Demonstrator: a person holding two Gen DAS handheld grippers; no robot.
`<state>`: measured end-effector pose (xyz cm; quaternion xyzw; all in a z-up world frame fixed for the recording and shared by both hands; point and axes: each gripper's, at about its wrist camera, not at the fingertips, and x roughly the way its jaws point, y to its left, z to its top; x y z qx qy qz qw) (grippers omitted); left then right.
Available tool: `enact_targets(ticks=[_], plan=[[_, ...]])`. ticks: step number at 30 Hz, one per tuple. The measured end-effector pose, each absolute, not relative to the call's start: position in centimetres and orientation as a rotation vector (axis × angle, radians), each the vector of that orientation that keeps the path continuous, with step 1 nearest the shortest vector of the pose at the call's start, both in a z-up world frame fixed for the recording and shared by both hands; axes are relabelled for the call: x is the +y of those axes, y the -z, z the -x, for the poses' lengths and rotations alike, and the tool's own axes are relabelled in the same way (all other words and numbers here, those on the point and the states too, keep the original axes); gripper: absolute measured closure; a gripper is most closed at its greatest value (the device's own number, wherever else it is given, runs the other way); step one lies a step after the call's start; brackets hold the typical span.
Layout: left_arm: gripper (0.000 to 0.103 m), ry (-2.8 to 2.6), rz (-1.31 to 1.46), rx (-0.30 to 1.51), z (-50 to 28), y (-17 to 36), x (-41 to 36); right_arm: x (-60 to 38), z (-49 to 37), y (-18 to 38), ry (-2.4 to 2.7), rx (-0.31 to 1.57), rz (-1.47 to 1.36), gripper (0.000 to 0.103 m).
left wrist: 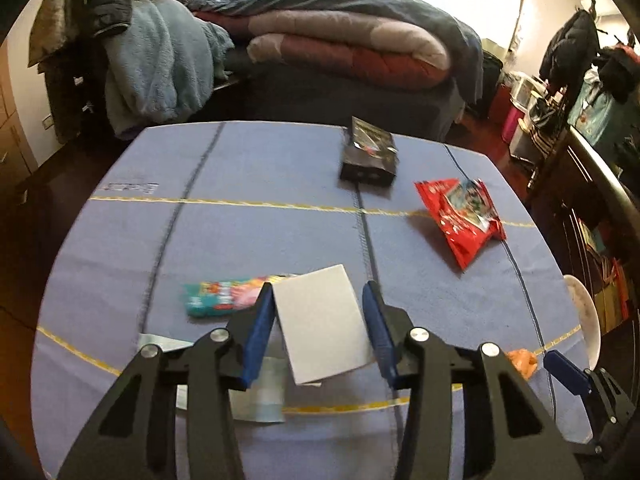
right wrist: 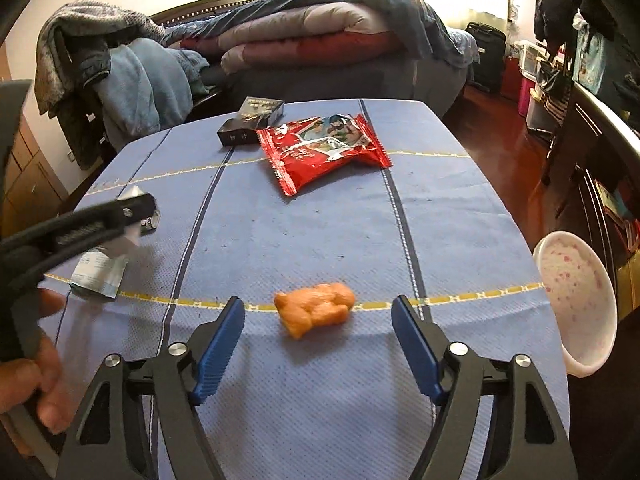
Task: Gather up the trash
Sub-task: 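Grasp the white card with the left gripper while the right gripper grasps the orange sponge piece, then carry card and sponge piece over the wastebasket and open both grippers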
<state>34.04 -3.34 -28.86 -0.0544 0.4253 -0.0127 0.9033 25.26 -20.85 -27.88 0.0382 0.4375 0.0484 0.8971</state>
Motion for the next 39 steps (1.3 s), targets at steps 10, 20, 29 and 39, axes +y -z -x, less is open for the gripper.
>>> enact_targets(ticks=[10,20,29,39], plan=[[0.057,-0.020,0.136,0.878,-33.6,28.4,-0.4,-19.6,-25.8,28.6,-0.106,0.929,-0.029,0.062],[0.057,-0.007,0.129,0.843,-32.4,26.3,-0.8,-20.9,-24.7,27.6,-0.100,0.916,-0.067,0.062],[0.057,0.047,0.099,0.804,-30.8,24.0,-3.3,-23.4,-23.2,26.2,-0.071,0.892,-0.099,0.062],[0.057,0.112,0.056,0.756,-28.9,21.3,-6.7,-26.4,-21.2,24.7,-0.031,0.850,-0.138,0.062]])
